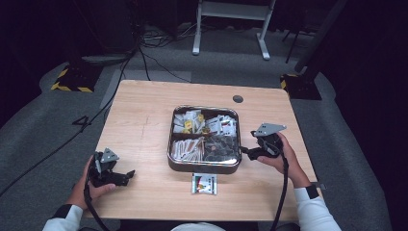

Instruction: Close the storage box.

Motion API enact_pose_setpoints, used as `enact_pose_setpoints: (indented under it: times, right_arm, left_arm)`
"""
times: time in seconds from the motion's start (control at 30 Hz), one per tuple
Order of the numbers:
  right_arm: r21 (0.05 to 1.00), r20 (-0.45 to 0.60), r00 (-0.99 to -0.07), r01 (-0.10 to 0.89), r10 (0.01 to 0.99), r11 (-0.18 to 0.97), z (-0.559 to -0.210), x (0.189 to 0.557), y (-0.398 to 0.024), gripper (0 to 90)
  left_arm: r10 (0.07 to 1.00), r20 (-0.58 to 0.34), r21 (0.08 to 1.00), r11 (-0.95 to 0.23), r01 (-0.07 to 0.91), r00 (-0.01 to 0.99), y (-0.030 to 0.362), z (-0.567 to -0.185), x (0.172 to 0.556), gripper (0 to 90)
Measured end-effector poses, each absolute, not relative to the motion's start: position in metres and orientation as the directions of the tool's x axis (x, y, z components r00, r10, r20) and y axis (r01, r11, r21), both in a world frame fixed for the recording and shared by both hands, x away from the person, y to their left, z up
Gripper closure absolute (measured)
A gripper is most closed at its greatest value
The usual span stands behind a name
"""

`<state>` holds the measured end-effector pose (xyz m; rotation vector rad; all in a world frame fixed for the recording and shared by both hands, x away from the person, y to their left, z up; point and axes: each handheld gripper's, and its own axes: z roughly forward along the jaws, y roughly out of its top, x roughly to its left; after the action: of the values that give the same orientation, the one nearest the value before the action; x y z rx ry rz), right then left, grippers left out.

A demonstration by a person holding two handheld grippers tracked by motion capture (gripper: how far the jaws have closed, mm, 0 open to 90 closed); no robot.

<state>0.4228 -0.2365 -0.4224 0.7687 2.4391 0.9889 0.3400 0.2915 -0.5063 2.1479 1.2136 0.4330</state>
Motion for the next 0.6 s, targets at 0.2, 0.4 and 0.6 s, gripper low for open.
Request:
enact_pose_setpoints:
  times: [0.2, 0.4, 0.6]
  right_arm:
    - [0.712, -0.164, -0.764, 0.346, 0.624, 0.611, -0.425, 0.418, -0.244, 22.3]
    - [0.71, -0.166, -0.756, 0.353, 0.633, 0.609, -0.427, 0.411, -0.253, 21.7]
    - [0.709, -0.155, -0.75, 0.369, 0.643, 0.601, -0.433, 0.407, -0.264, 21.8]
  left_arm:
    - [0.852, -0.021, 0.661, -0.381, 0.647, 0.523, 0.292, -0.506, 0.34, 0.3]
    - [0.852, -0.02, 0.661, -0.381, 0.646, 0.523, 0.292, -0.506, 0.34, 0.3]
    - [0.853, -0.02, 0.663, -0.38, 0.646, 0.522, 0.291, -0.507, 0.34, 0.3]
